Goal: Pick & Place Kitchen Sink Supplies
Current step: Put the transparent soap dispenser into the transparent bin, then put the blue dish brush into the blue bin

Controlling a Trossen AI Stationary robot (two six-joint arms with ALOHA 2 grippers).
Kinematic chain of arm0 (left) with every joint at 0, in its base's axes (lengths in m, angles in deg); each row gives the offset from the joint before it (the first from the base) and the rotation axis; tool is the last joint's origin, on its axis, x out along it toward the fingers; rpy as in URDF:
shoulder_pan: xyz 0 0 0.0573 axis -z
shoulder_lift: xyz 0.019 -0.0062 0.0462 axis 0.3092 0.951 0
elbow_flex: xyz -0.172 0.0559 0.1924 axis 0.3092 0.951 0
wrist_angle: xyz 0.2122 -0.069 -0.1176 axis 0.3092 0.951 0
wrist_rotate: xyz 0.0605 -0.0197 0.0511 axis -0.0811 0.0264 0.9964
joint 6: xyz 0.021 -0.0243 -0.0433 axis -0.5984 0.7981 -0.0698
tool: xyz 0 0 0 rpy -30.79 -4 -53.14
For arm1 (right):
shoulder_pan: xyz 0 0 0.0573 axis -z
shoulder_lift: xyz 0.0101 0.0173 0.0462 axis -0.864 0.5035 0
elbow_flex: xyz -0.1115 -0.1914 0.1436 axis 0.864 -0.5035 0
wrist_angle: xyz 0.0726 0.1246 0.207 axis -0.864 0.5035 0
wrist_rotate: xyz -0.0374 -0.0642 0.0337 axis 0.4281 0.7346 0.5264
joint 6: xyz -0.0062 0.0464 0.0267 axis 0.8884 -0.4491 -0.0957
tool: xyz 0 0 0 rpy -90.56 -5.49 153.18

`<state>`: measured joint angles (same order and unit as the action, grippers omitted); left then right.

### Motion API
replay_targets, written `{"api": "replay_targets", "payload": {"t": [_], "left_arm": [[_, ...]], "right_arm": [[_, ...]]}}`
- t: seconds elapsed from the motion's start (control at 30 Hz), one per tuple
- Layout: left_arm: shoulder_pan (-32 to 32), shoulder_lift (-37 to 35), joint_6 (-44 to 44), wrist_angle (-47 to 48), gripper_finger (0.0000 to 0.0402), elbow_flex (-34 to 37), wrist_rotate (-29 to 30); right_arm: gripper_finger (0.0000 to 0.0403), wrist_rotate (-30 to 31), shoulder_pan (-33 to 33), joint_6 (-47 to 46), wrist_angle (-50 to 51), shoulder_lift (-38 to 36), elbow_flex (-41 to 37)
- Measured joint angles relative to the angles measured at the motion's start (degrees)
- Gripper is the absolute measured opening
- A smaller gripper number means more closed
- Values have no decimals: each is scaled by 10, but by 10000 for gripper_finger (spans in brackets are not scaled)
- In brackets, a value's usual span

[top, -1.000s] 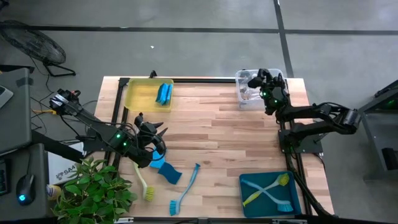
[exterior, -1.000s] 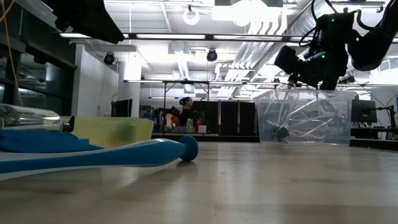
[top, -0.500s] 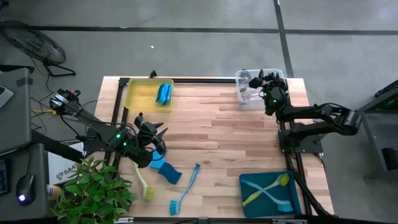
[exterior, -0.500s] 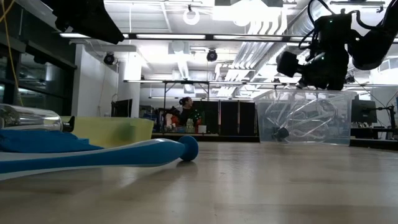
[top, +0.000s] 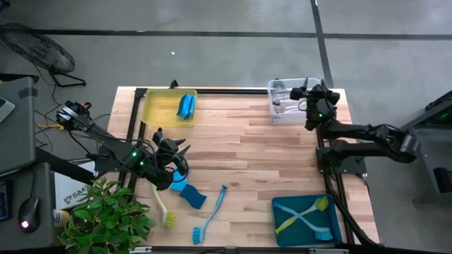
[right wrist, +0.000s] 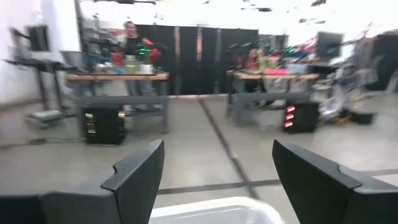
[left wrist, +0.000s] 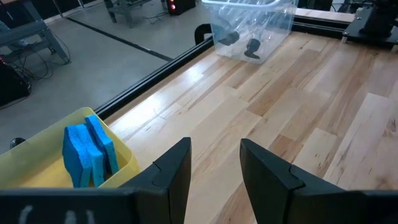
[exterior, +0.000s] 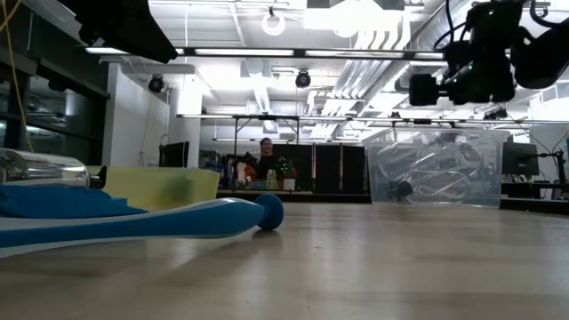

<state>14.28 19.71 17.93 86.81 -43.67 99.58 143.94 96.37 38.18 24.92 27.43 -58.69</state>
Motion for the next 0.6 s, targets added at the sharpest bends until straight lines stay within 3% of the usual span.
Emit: {"api": "replay_targets", "payload": {"t": [0.2, 0.33, 0.47, 0.6], "left_arm": [[0, 0, 0, 0, 134, 0, 0], [0, 0, 0, 0, 133, 0, 0], [0, 0, 0, 0, 133, 0, 0], [0, 0, 0, 0, 134, 0, -1]], "right_arm": [[293, 9, 2, 99, 0, -50, 0], [293, -44, -24, 113, 37, -93, 0], [293, -68, -64, 65, 156, -132, 8], [292, -97, -84, -30, 372, -159, 57]]}}
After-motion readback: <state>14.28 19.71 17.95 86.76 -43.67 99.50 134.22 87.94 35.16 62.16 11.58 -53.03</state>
